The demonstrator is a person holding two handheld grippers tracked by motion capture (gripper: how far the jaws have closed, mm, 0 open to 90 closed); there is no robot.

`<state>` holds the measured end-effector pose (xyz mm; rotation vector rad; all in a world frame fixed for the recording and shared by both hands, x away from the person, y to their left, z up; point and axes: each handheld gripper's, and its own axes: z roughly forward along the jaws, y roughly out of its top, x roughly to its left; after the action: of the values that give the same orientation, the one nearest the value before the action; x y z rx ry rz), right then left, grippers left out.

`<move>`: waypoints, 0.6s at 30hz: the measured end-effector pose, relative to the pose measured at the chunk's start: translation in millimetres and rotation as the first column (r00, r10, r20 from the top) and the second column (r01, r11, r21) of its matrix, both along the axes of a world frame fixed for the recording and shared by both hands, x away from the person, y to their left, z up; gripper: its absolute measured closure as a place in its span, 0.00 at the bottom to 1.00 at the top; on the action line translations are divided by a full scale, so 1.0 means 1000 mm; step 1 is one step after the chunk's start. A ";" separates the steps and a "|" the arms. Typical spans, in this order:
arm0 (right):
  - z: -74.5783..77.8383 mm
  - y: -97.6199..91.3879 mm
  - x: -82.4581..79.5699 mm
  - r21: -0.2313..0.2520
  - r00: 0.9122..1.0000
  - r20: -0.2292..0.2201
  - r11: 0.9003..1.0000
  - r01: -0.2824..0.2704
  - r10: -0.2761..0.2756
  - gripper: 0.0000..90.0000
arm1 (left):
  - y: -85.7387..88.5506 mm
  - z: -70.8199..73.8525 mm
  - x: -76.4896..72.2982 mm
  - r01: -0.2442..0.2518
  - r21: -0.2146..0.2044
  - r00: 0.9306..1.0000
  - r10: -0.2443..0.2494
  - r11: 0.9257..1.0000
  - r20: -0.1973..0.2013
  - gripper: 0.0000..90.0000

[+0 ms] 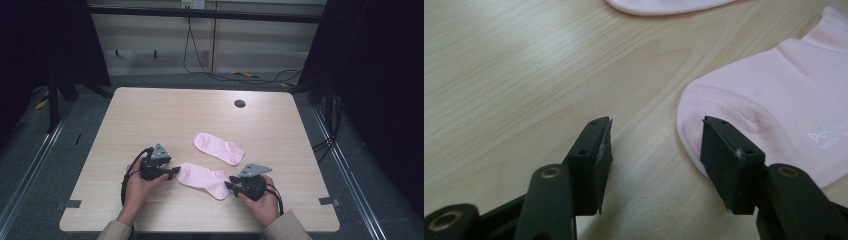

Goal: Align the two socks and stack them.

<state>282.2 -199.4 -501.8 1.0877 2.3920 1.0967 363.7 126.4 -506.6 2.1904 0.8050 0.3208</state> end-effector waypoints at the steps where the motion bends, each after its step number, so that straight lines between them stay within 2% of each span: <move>1: 0.000 0.000 0.000 0.000 1.000 0.001 1.000 0.000 0.000 0.77 | 0.000 0.001 0.000 0.002 0.003 1.000 -0.002 1.000 -0.002 0.51; 7: 0.001 -0.002 0.000 0.008 1.000 -0.012 1.000 0.011 -0.010 0.78 | -0.002 0.004 -0.003 -0.004 0.029 1.000 0.004 1.000 -0.013 0.53; 11: 0.001 -0.004 0.000 0.002 1.000 -0.009 1.000 0.012 -0.012 0.82 | -0.003 0.005 -0.005 0.004 0.022 1.000 -0.004 1.000 -0.024 0.53; 12: 0.000 -0.003 0.000 0.003 1.000 -0.007 1.000 0.011 -0.011 0.82 | -0.004 0.005 -0.006 0.008 0.009 0.999 -0.007 1.000 -0.031 0.53; 15: 0.001 -0.001 0.001 -0.004 1.000 -0.004 1.000 0.007 -0.007 0.83 | -0.006 0.004 -0.007 0.011 0.020 0.999 -0.010 1.000 -0.038 0.53; 17: 0.000 -0.001 0.001 0.000 1.000 -0.005 1.000 0.008 -0.008 0.84 | -0.005 0.002 -0.007 0.001 0.000 0.999 -0.001 1.000 -0.052 0.54; 18: 0.000 -0.001 0.001 0.001 1.000 -0.006 1.000 0.010 -0.010 0.85 | -0.005 0.003 -0.007 0.004 0.005 0.999 -0.004 1.000 -0.050 0.55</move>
<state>283.3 -200.5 -501.5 1.1041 2.3881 1.0927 356.6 121.8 -503.6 2.2127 0.8275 0.2671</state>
